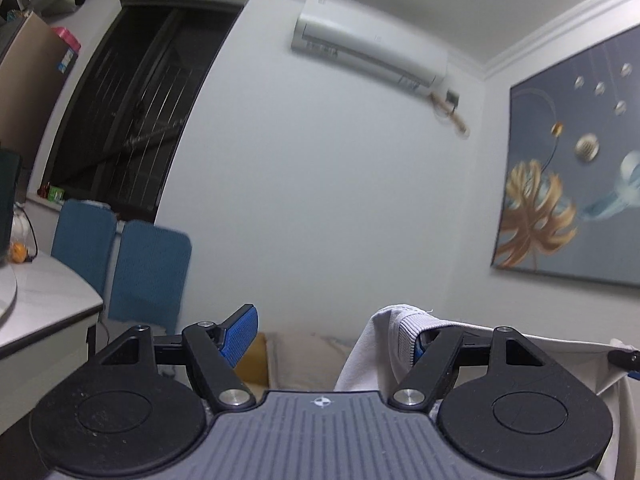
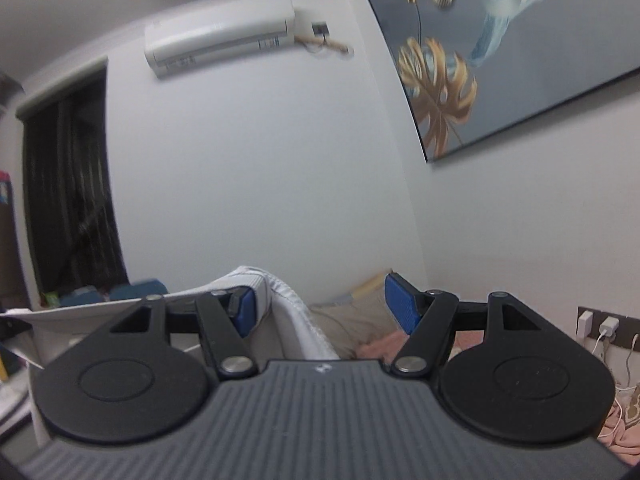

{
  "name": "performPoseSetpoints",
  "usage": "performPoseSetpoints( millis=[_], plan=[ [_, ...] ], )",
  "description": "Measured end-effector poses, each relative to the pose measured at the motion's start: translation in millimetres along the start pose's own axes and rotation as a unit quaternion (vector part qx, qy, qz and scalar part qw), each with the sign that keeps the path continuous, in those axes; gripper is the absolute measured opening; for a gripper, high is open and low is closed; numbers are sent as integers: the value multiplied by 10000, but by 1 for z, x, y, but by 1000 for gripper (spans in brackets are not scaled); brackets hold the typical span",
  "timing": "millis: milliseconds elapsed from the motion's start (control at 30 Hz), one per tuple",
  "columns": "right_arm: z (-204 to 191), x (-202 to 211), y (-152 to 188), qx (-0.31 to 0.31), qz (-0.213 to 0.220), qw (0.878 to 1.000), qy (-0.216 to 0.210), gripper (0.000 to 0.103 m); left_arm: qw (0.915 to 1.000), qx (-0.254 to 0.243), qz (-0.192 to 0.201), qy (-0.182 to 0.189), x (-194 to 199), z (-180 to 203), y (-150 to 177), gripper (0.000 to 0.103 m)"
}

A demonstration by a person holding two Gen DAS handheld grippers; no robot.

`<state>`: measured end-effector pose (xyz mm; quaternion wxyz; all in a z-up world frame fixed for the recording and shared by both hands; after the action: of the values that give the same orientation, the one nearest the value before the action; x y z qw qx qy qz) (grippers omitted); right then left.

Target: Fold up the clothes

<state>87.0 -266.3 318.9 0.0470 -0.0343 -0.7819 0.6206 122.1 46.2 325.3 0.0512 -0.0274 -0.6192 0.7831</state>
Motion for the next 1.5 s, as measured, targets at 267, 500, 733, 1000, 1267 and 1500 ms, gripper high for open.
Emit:
performPoseSetpoints(
  millis=[267, 500, 733, 1000, 1267, 1500],
  plan=[
    [-12, -200, 69, 152, -537, 9976, 405, 69, 9982, -116, -208, -550, -203, -37, 64, 74],
    [6, -391, 219, 322, -1332, 9883, 664, 68, 9890, -435, -1184, -778, -409, -85, 224, 75],
    [44, -524, 411, 360, -2775, 9575, 706, 66, 9571, -507, -2672, -1002, -532, -139, 425, 75],
    [40, -555, 486, 137, -4310, 9019, -255, 67, 9115, -605, -4039, -486, -557, -150, 506, 97],
    [18, -474, 434, 106, -3687, 9283, -473, 70, 9214, -795, -3785, -368, -479, -132, 456, 103],
    [17, -353, 393, 2, -3265, 9435, -562, 70, 9484, -490, -3084, -543, -339, -128, 404, 103]
  ],
)
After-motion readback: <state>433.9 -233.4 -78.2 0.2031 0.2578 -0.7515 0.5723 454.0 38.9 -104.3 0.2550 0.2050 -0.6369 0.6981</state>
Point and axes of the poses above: each gripper's, at about its wrist camera, not at the fingertips, and x roughly against the way its jaws point, z to its right, y to its underside, the point moved 7 cm from there along -x, roughly the way its jaws point
